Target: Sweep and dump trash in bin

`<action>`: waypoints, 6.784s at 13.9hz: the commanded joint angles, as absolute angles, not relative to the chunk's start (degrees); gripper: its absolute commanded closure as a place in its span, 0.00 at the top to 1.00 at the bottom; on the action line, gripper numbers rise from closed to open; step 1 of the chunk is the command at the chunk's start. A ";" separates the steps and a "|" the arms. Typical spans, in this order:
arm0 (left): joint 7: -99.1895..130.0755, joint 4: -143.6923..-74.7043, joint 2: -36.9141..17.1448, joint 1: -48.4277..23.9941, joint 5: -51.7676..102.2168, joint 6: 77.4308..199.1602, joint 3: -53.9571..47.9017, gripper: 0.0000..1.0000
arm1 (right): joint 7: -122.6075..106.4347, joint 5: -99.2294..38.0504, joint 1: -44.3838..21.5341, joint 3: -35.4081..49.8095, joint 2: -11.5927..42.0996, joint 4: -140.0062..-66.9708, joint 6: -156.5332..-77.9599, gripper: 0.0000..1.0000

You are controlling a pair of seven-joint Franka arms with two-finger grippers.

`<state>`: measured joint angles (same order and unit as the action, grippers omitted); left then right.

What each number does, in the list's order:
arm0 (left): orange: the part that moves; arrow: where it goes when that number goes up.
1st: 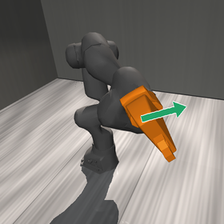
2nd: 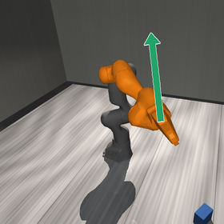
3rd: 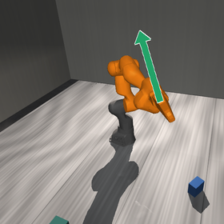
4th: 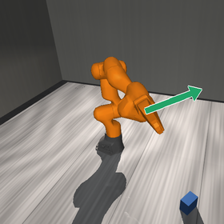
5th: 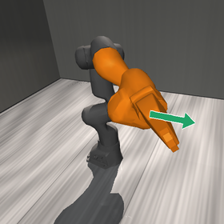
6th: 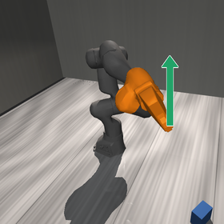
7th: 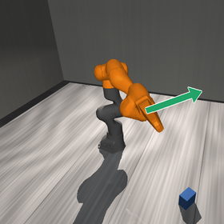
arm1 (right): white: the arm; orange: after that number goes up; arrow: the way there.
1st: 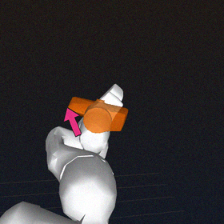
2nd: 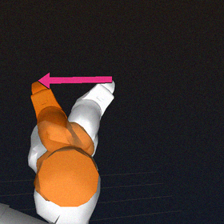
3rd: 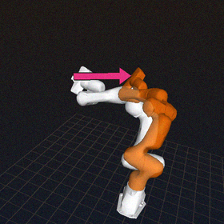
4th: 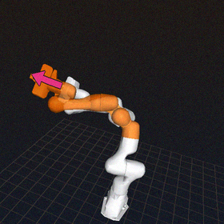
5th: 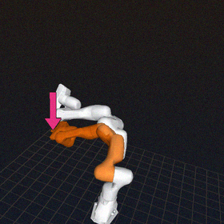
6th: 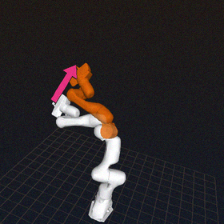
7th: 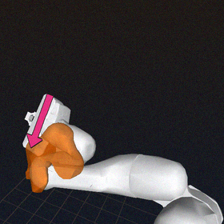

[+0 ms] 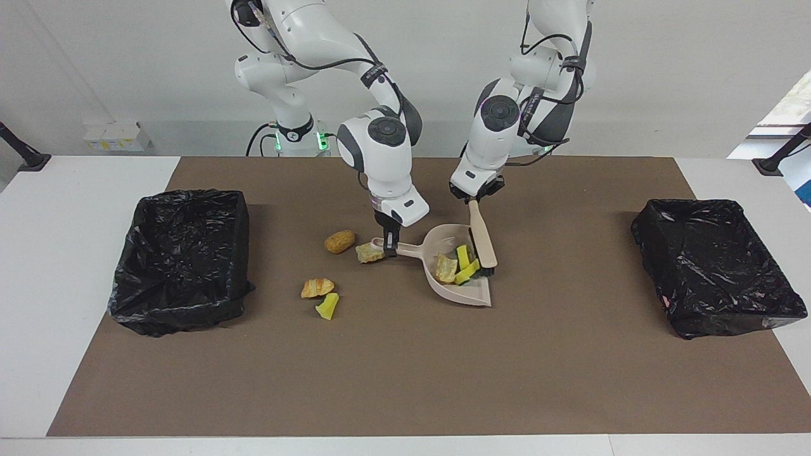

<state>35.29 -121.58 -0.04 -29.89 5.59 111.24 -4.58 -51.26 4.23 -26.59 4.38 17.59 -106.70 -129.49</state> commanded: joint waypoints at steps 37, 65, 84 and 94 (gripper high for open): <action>46.87 -144.60 12.13 -49.67 12.83 122.28 -4.48 0.59 | -89.58 39.78 22.16 4.22 -1.49 -108.97 -111.53 0.00; -0.44 -81.21 -2.02 -11.78 -2.03 81.91 -3.69 1.00 | -38.39 10.48 11.27 16.79 -1.86 -104.24 -101.60 0.00; -2.55 -88.07 1.67 -6.50 2.11 90.35 -2.90 1.00 | 45.69 10.37 -28.82 16.09 30.93 -83.85 -117.41 0.00; -1.93 -88.77 2.20 -6.59 1.93 90.08 -2.90 1.00 | 50.01 11.87 -28.22 16.61 24.90 -87.61 -116.20 1.00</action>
<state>-1.50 -87.82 1.27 -7.12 1.41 89.56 -2.67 49.15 12.32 -29.05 16.03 29.72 -84.20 -117.56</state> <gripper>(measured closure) 0.000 0.062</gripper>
